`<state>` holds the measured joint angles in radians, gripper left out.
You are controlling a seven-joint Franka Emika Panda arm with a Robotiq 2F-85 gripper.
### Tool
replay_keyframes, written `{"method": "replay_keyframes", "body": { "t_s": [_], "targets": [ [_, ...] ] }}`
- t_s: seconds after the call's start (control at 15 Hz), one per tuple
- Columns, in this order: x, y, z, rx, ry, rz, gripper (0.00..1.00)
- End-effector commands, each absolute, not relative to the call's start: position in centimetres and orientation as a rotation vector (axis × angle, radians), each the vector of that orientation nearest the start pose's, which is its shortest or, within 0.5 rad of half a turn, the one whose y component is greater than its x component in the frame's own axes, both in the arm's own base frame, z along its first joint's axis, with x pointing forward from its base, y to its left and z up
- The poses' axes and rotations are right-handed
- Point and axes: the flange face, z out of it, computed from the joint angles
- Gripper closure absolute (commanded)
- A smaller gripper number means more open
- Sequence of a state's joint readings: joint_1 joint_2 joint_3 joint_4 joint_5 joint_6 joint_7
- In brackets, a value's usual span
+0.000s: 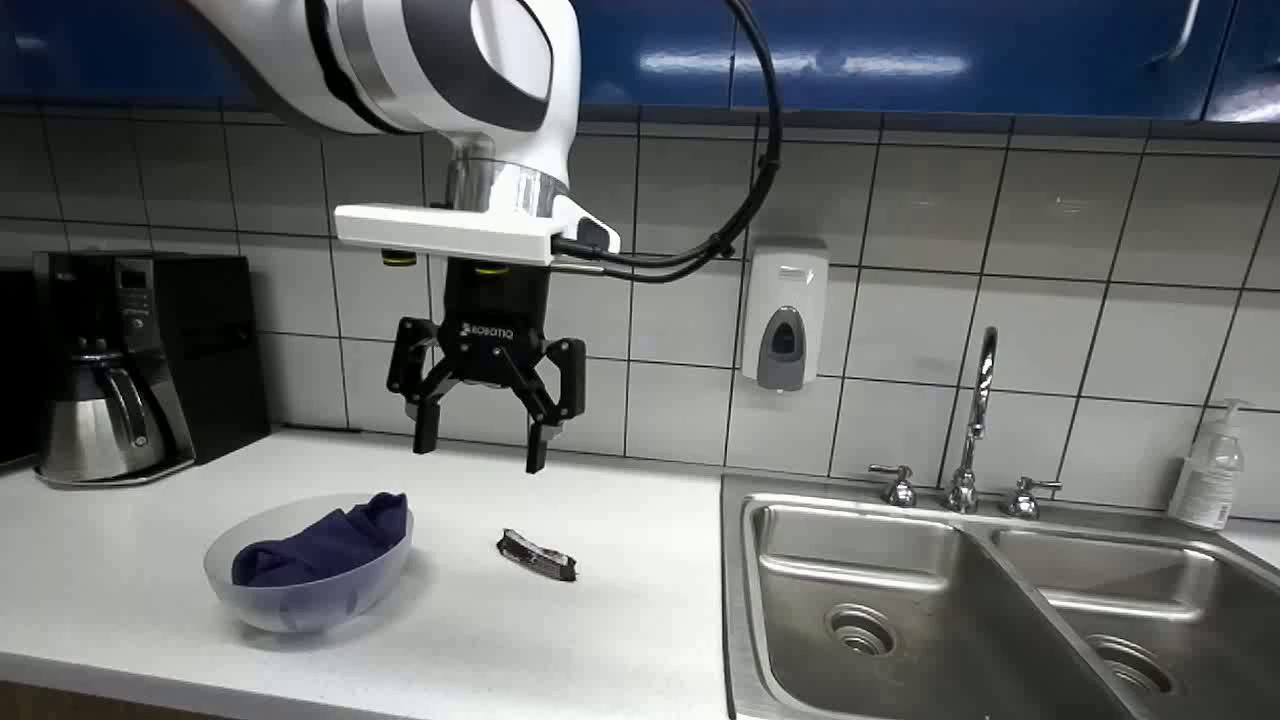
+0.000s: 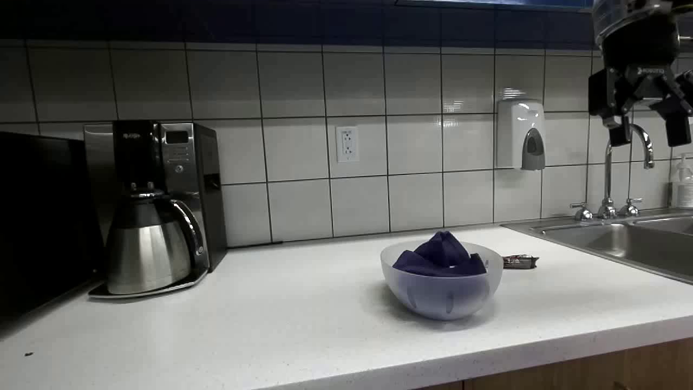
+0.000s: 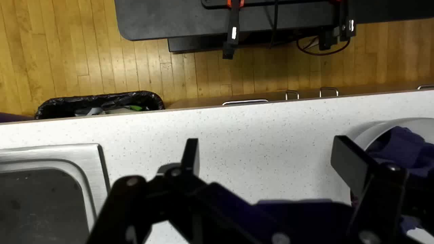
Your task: Put the cloth on the counter
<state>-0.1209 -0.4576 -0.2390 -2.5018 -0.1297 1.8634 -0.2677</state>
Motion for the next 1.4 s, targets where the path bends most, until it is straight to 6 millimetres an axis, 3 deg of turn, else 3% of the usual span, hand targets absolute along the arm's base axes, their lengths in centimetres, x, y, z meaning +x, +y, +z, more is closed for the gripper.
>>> {"method": "replay_keyframes", "body": {
  "t_s": [0.0, 0.27, 0.53, 1.33],
  "targets": [
    [35.5, -14.5, 42.5, -3.087, 0.014, 0.287, 0.0],
    [36.8, -13.8, 41.7, -3.061, -0.048, 0.252, 0.0],
    [38.4, -11.4, 39.8, -3.038, -0.093, 0.243, 0.0],
    [45.1, 0.8, 35.5, -3.023, -0.427, 0.207, 0.0]
  ]
}}
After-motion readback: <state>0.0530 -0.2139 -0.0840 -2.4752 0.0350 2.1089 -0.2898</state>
